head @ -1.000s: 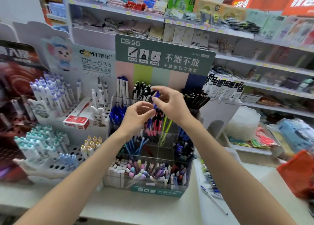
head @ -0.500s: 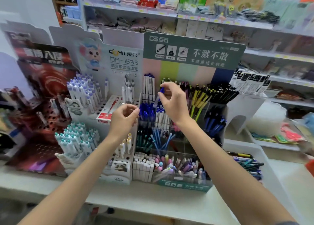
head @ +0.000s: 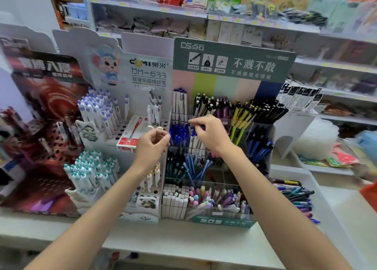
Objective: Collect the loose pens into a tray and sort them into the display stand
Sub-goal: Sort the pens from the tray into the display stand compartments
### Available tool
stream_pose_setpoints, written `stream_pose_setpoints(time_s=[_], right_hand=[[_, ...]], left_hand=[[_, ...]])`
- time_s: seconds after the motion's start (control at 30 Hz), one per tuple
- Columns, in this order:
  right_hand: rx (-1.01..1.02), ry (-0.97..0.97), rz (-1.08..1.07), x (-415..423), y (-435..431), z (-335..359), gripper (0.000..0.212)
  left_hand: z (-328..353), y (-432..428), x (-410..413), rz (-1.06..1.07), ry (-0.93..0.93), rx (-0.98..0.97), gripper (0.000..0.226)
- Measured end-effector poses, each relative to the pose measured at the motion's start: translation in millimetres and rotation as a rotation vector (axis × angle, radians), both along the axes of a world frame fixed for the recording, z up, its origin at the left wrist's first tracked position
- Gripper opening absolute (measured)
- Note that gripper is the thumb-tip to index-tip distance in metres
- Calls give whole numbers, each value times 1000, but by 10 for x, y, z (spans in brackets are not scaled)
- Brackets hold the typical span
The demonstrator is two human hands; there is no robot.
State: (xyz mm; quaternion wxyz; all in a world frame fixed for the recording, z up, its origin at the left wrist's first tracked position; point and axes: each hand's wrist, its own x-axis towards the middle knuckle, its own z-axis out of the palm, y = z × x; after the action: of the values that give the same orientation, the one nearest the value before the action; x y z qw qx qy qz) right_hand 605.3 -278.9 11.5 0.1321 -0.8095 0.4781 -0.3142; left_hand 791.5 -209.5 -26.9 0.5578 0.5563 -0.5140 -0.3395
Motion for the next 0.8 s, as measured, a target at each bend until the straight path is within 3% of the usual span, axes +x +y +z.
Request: stream_pose_setpoints(time_s=[0.27, 0.4, 0.57, 0.8], right_hand=[[-231, -251, -161, -738, 358, -183, 18], [-242, -286, -259, -1447, 521, -280, 15], [-136, -212, -377, -2641, 688, -617, 13], [275, 41, -496, -4273, 946, -1434, 20]], left_hand=[[42, -5, -602, -70, -166, -23, 7], [-21, -9, -1202, -148, -217, 3, 9], [-168, 65, -2201, -245, -299, 36, 10], [-684, 129, -3725, -310, -415, 189, 9]])
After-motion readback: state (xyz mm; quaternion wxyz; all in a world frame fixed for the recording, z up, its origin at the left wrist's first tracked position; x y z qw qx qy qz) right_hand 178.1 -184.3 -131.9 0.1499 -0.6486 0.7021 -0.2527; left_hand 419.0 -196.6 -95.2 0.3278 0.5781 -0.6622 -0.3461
